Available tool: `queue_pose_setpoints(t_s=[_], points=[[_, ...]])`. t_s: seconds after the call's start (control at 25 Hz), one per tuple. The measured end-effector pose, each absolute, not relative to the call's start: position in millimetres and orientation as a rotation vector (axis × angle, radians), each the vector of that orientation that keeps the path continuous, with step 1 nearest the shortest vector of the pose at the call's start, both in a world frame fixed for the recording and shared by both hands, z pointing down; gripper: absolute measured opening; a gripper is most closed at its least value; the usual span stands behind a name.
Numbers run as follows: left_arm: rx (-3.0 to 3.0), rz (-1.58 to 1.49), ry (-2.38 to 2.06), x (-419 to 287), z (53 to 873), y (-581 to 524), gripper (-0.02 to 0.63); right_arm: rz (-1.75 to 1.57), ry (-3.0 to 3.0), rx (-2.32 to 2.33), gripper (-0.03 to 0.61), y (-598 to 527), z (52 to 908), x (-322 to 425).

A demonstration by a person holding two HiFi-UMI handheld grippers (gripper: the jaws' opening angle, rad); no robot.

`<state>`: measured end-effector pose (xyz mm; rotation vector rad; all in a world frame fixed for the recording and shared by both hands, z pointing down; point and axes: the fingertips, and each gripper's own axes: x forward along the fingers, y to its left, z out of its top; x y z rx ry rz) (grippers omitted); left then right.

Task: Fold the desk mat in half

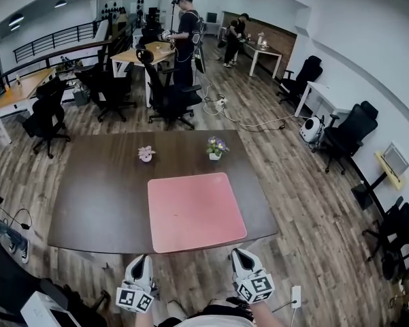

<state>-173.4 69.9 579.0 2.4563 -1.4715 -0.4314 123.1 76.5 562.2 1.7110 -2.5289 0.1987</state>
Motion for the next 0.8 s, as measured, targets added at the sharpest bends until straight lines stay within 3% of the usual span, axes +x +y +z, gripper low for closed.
queue_pose_setpoints(t_s=[0.8], points=[[2.433,-0.421,-1.468,-184,594,-17,0.002,0.159,-2.507,1.794,0.002,-25,551,128]])
